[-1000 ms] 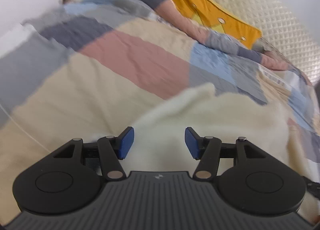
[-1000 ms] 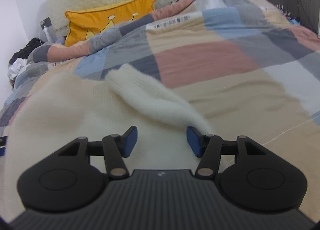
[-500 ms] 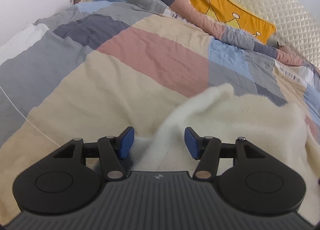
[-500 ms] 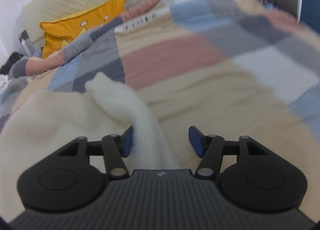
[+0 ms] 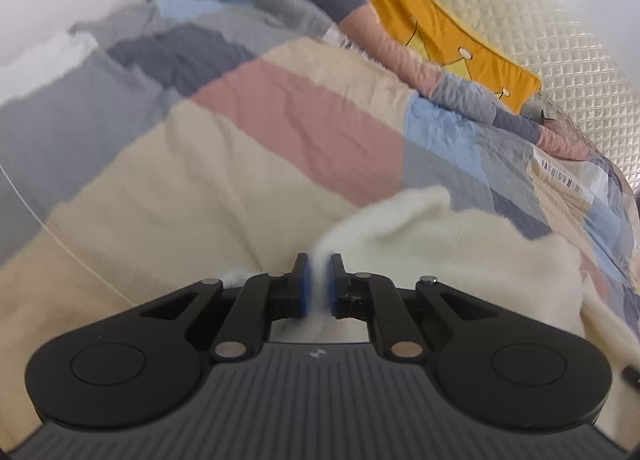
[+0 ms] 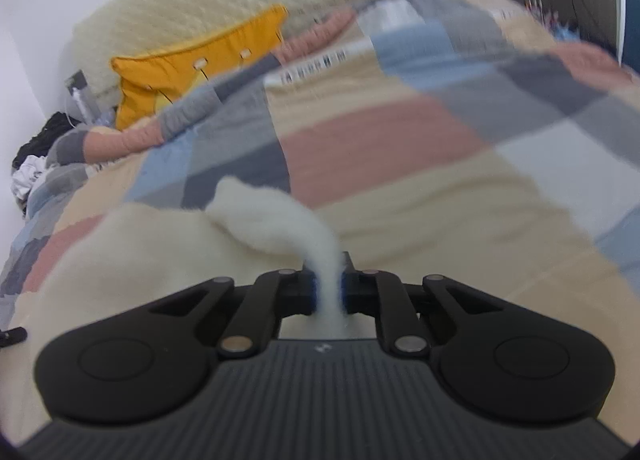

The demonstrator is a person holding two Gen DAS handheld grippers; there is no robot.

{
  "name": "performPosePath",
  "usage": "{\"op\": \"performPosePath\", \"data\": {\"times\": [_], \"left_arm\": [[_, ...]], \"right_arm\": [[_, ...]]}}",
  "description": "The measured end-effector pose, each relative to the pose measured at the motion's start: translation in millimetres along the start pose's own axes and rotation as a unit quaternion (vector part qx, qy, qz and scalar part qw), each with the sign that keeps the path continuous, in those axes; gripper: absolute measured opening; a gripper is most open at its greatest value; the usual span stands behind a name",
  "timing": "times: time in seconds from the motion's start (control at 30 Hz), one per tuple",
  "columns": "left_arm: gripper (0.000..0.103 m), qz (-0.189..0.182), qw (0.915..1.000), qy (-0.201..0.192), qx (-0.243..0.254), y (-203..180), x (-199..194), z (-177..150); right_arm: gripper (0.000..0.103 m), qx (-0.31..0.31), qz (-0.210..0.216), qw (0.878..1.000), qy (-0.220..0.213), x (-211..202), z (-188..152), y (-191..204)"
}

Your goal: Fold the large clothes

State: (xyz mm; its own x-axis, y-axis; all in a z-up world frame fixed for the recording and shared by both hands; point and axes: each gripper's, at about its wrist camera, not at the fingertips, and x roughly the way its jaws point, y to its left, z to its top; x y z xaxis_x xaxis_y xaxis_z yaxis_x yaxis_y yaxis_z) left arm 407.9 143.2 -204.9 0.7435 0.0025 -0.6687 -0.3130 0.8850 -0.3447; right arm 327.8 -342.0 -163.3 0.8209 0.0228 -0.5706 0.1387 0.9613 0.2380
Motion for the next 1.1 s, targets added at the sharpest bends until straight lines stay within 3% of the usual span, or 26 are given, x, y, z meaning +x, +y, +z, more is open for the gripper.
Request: {"op": "performPosePath", "data": {"times": [0.13, 0.33, 0.4, 0.57, 0.63, 0.7, 0.73, 0.83, 1.03, 1.1], "left_arm": [[0.011, 0.007, 1.0, 0.001, 0.004, -0.9, 2.1, 0.1], [0.012, 0.019, 0.9996, 0.022, -0.002, 3.3, 16.0, -1.3], [0.012, 0.024, 0.9989, 0.038, 0.015, 0.3, 21.4, -2.3], [0.014, 0.016, 0.9992, 0.033, 0.014, 3.1, 15.1, -5.5], [0.038, 0.002, 0.9992, 0.039, 0.006, 6.2, 7.0, -6.8], [0.051, -0.022, 0.9987, 0.045, 0.004, 6.6, -5.0, -10.1], [0.051, -0.026, 0.9989, 0.039, 0.003, 6.2, -13.2, -12.3], [0.052, -0.023, 0.9994, 0.016, 0.02, -1.9, -41.2, -18.6], [0.052, -0.072, 0.9972, 0.012, -0.012, -1.8, -97.0, -41.3], [0.052, -0.082, 0.9965, 0.02, -0.001, -7.7, -110.3, -54.8]], "right_arm": [[0.012, -0.018, -0.015, 1.0, -0.012, 0.1, 3.7, -0.1], [0.014, -0.001, -0.036, 0.998, 0.044, 44.5, -13.6, -13.1], [0.015, -0.005, -0.039, 0.998, 0.044, 44.9, -13.5, -11.1], [0.016, -0.007, -0.034, 0.999, 0.03, 35.7, -17.9, -8.2], [0.026, 0.012, -0.025, 0.999, 0.028, 28.4, -17.7, -12.6], [0.037, 0.03, -0.014, 0.999, 0.027, 17.3, -16.9, -15.4], [0.043, 0.035, -0.009, 0.999, 0.024, 9.8, -17.2, -15.6], [0.05, 0.037, -0.009, 0.999, 0.012, -14.1, -20.4, -12.2], [0.051, 0.061, -0.001, 0.998, -0.004, -63.3, -37.8, -7.6], [0.051, 0.082, 0.006, 0.997, -0.01, -78.6, -45.8, -10.2]]}}
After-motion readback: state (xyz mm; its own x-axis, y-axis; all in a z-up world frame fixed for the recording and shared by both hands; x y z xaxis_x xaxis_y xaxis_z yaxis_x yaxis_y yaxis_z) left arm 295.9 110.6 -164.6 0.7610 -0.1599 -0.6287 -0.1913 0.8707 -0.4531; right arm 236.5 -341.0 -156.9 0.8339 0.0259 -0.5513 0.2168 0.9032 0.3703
